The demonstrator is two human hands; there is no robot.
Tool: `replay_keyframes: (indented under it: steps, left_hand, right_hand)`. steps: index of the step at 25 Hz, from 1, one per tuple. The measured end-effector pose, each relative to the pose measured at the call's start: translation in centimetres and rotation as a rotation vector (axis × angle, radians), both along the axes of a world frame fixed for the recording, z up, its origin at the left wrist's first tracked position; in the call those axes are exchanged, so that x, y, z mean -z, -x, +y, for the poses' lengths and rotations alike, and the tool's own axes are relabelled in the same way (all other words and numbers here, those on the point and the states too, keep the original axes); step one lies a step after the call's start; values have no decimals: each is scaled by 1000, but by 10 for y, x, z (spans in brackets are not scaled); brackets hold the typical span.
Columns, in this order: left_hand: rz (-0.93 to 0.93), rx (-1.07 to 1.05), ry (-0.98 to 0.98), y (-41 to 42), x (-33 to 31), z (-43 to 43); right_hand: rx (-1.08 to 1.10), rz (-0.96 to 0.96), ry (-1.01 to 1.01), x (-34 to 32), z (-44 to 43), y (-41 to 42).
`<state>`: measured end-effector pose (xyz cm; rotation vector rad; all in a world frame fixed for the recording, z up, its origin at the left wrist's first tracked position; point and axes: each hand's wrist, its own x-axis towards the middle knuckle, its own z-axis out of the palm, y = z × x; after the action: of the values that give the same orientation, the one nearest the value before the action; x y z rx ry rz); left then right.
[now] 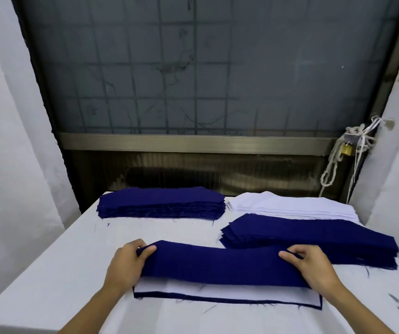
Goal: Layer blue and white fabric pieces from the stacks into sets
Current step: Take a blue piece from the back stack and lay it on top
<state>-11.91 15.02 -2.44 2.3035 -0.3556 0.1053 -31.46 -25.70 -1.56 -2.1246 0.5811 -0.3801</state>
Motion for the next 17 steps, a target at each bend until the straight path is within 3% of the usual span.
replay_keyframes:
  steps: [7, 17]
  left_hand:
    - [-70, -128, -232, 26, 26, -1]
    - [-153, -158, -248, 22, 39, 1]
  right_hand:
    - [157, 111, 252, 18, 14, 29]
    - [216, 33, 419, 32, 18, 32]
